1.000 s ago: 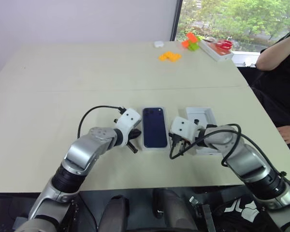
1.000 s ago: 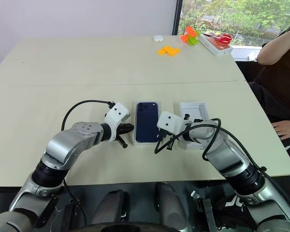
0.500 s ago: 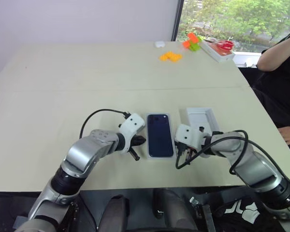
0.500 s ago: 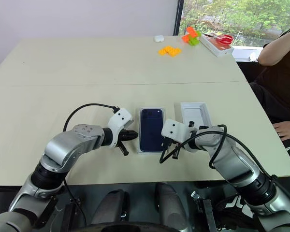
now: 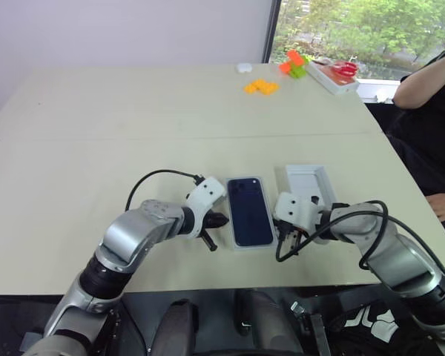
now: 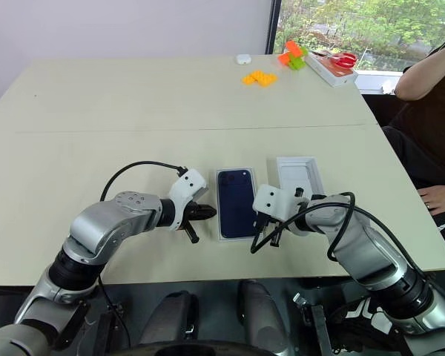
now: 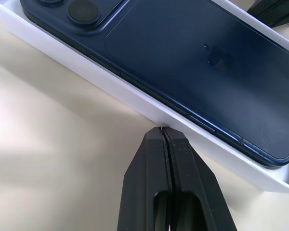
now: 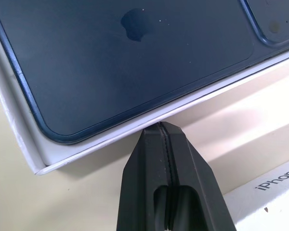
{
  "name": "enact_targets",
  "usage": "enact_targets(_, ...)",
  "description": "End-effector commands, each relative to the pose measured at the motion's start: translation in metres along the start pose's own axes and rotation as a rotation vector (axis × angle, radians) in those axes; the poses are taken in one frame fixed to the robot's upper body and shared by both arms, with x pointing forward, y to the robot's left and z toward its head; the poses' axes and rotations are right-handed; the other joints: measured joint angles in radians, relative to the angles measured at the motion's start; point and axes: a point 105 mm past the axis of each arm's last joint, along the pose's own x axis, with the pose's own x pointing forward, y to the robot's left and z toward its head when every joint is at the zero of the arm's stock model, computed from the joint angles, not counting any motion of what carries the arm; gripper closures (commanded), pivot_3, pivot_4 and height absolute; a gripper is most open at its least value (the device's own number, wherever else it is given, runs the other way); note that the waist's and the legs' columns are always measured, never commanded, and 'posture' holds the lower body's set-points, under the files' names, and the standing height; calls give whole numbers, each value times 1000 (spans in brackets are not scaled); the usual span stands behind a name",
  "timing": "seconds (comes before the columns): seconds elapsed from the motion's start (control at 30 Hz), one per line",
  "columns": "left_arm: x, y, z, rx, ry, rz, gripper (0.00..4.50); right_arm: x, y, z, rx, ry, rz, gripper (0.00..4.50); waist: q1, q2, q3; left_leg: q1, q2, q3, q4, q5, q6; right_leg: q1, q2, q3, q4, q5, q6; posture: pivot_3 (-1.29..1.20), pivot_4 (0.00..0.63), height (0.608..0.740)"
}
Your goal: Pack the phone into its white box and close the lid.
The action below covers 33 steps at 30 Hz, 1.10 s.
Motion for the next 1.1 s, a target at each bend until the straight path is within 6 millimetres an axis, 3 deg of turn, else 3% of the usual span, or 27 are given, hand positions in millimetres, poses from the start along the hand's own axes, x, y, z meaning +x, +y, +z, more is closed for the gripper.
enact_targets(0.03, -7, -16, 10, 50, -66, -83, 4447, -11, 1, 19, -53, -74, 8, 4500, -1, 0, 0, 0, 0, 0, 0, 0, 0, 0, 0, 0, 0, 0, 0, 0, 150, 740)
enact_targets(0.23, -33, -7, 14, -15, -167, -80, 4447, -31, -7, 23, -17, -109, -9, 4500, -2, 0, 0, 0, 0, 0, 0, 0, 0, 0, 0, 0, 0, 0, 0, 0, 150, 740)
enact_targets(0.33, -52, 7, 19, -28, -253, -28, 4447, -46, -17, 30, 17, -147, -25, 4500, -3, 0, 0, 0, 0, 0, 0, 0, 0, 0, 1, 0, 0, 0, 0, 0, 150, 740)
enact_targets(0.43, -62, 20, 16, -23, -285, 22, 4500, -53, -25, 35, 140, -182, -22, 3638, -4, 0, 0, 0, 1, 1, 0, 0, 0, 0, 1, 0, 0, 0, -1, 0, 150, 740)
enact_targets(0.5, -69, 27, 13, -19, -306, 35, 4500, -53, -36, 29, 209, -137, -94, 2668, -2, 0, 0, 0, 1, 0, 0, 0, 0, 0, 1, 0, 0, 0, -1, 0, 150, 740)
enact_targets(0.57, -74, 30, 8, 25, -307, 47, 4500, -49, -48, 14, 403, -33, -164, 1631, -4, 0, 0, 0, 1, 0, 0, 0, 0, 0, 1, 0, 0, -1, -1, 0, 150, 740)
enact_targets(0.7, -74, 26, 3, 90, -293, 16, 4500, -42, -46, 11, 577, 29, -129, 1631, 2, 0, 0, 0, 1, 0, 0, 0, 0, 0, 0, 0, 0, 1, -7, 0, 150, 740)
enact_targets(0.9, -71, -4, 9, 216, -334, -111, 4500, -30, -49, -2, 634, 91, -188, 1631, 0, 0, 0, -1, 0, 2, 0, 0, 0, 0, -2, 1, -1, 1, -5, 0, 150, 740)
enact_targets(1.1, -66, -29, 2, 366, -311, -198, 4500, -19, -48, -9, 677, 117, -226, 1631, -4, 0, 0, -1, 1, 2, 0, 0, 1, 0, 1, 1, -1, 0, -1, 0, 150, 740)
